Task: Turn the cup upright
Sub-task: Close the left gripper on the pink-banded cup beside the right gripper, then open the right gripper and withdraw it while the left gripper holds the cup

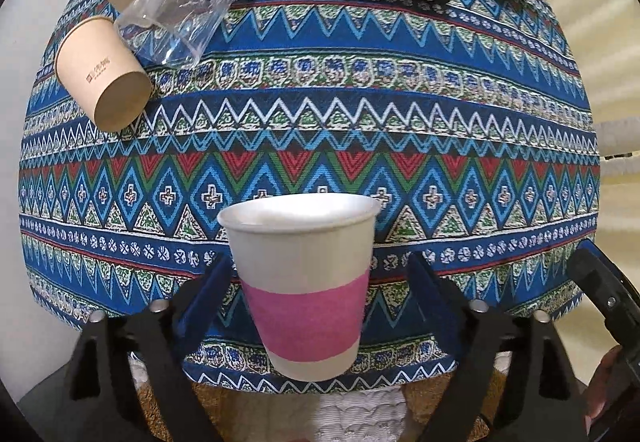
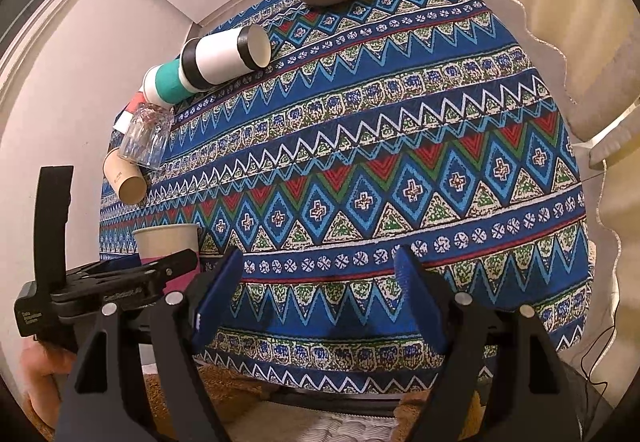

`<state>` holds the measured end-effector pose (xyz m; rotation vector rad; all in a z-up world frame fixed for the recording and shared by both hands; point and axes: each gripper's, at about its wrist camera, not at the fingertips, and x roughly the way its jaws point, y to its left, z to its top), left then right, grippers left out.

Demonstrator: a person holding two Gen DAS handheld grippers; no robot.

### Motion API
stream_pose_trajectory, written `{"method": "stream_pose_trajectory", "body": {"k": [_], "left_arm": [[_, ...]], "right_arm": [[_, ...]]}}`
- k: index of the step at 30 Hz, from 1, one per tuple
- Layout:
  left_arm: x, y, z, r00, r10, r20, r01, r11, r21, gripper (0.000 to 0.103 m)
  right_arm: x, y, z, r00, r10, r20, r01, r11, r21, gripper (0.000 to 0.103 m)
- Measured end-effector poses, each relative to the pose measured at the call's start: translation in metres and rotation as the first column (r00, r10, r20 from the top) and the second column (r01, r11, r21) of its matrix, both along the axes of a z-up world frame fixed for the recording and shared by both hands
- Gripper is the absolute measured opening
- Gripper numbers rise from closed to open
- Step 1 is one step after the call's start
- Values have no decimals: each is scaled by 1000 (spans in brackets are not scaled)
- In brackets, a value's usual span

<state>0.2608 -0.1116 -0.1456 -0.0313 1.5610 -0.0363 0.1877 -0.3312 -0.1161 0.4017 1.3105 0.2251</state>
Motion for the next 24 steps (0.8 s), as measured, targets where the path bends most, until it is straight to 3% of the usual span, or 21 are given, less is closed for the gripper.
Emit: {"method": "stream_pose_trajectory", "body": {"k": [4, 14, 16, 19, 21, 24], "left_arm": [[-3, 1, -10, 1000, -2, -10, 2, 1000, -5, 65], [-2, 15, -8, 998, 32, 47, -30, 999, -36, 64], [-4, 16, -4, 996, 38, 81, -34, 998, -48, 64], [-14, 27, 4, 980, 58, 193, -44, 996, -73, 64], [-22, 32, 9, 962, 68, 264, -46, 995, -91, 64], [-35, 38, 16, 917, 87, 390, -51, 994, -101, 64]], "right_arm": [[1, 2, -2, 1000, 5, -5, -5, 1000, -10, 77], [2, 4, -4, 1000, 8, -10, -8, 1000, -14, 77], [2, 4, -5, 1000, 7, -12, -8, 1000, -16, 77], [2, 5, -6, 1000, 8, -12, -8, 1000, -16, 77], [2, 6, -6, 1000, 10, -12, -10, 1000, -18, 77], [2, 8, -7, 1000, 15, -14, -15, 1000, -20, 77]]}}
